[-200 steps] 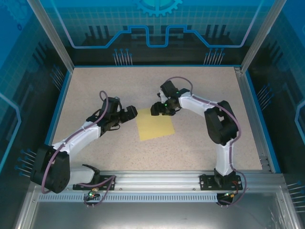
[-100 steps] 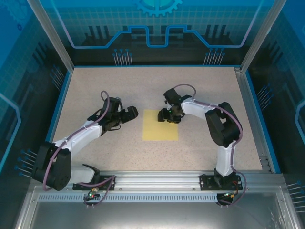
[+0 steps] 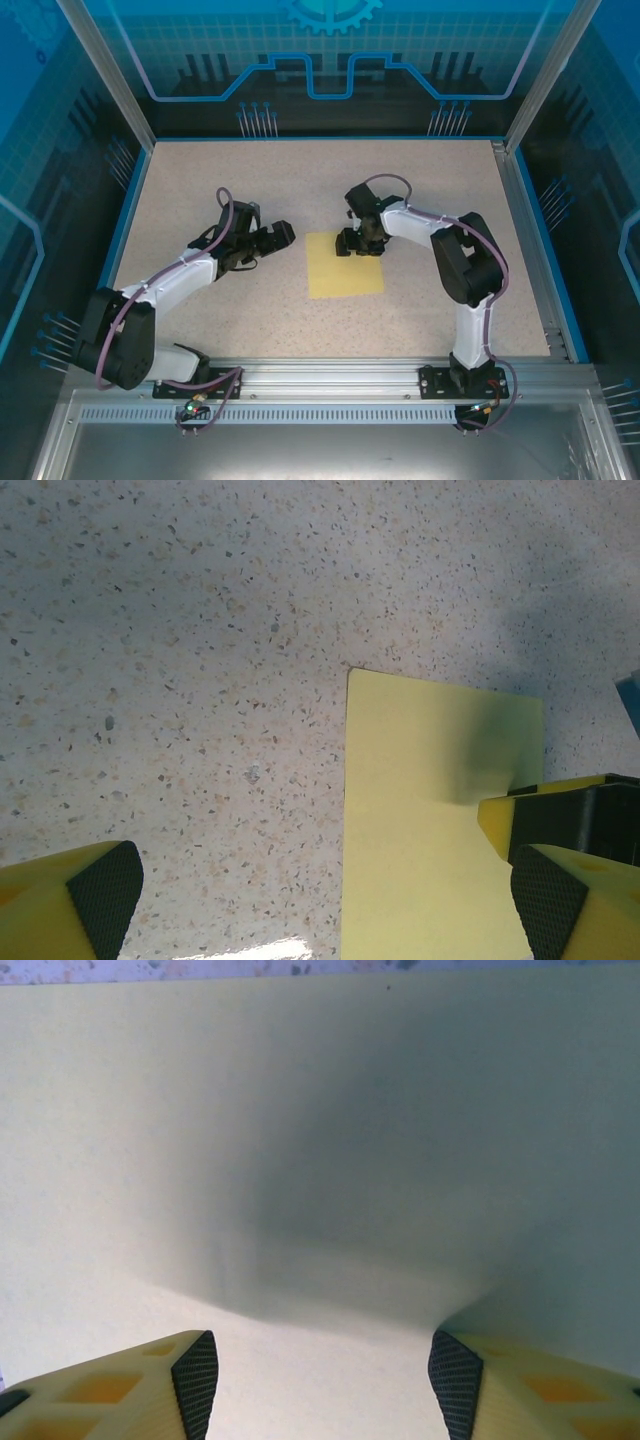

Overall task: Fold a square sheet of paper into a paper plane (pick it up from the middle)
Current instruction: Move the square sheet of paper to the center of the table.

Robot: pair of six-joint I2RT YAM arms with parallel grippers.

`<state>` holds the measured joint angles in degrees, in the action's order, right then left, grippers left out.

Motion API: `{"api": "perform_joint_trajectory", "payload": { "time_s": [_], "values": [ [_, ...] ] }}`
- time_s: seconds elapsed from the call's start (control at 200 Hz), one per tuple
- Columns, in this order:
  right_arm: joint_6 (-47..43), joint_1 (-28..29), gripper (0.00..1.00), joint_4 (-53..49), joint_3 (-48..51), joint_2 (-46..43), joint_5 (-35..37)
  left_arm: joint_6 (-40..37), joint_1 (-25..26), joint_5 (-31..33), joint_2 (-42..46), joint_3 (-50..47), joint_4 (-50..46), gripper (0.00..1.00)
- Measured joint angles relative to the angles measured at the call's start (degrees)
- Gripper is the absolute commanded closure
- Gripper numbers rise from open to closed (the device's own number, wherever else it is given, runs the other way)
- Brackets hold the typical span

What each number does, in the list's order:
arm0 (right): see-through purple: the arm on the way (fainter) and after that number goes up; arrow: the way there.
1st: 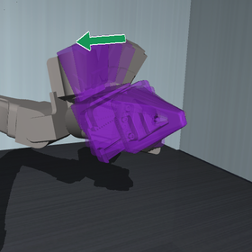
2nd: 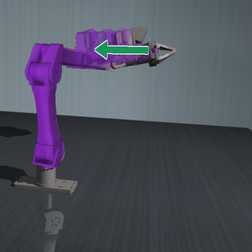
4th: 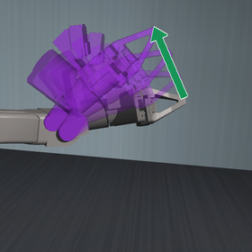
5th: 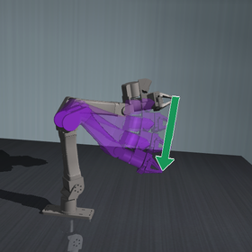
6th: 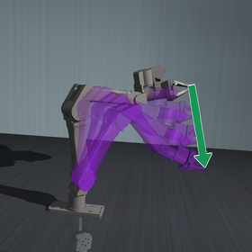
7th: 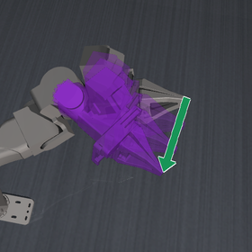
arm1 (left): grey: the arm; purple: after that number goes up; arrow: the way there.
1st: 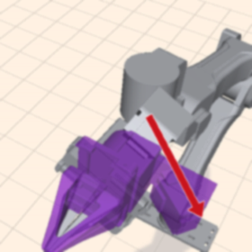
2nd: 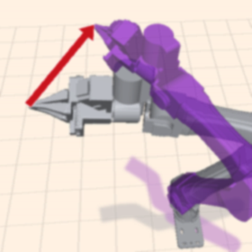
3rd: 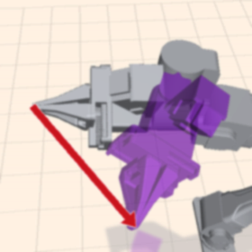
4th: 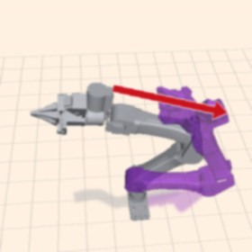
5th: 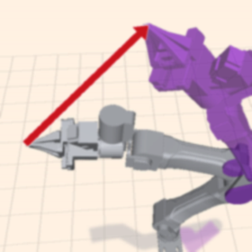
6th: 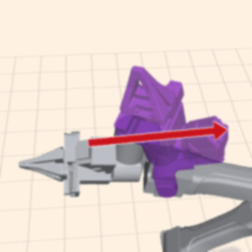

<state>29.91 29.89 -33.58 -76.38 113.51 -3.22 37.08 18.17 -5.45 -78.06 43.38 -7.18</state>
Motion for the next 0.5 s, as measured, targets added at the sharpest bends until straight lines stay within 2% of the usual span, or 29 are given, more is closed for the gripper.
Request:
{"api": "perform_joint_trajectory", "payload": {
  "time_s": [0.14, 0.275, 0.42, 0.5],
  "values": [
    [-1.3, 0.0, 0.27, -0.4, -0.3, 0.0, -0.5, -0.1, 0.0, 0.0, 0.0, 0.0, 0.0, 0.01],
    [-2.5, 0.1, 0.14, -2.1, -1.7, -0.3, 0.4, -0.2, 0.0, 0.0, 0.0, 0.0, 0.2, 0.01],
    [-2.8, 1.7, 0.01, -6.5, -4.9, -1.6, 6.1, -0.2, 0.0, -1.1, 0.0, 0.0, 0.3, 0.01],
    [-2.6, 3.5, 0.01, -8.6, -6.6, -2.0, 9.7, -0.2, 0.0, -1.7, -0.2, 0.0, 0.7, 0.02]
  ]
}}
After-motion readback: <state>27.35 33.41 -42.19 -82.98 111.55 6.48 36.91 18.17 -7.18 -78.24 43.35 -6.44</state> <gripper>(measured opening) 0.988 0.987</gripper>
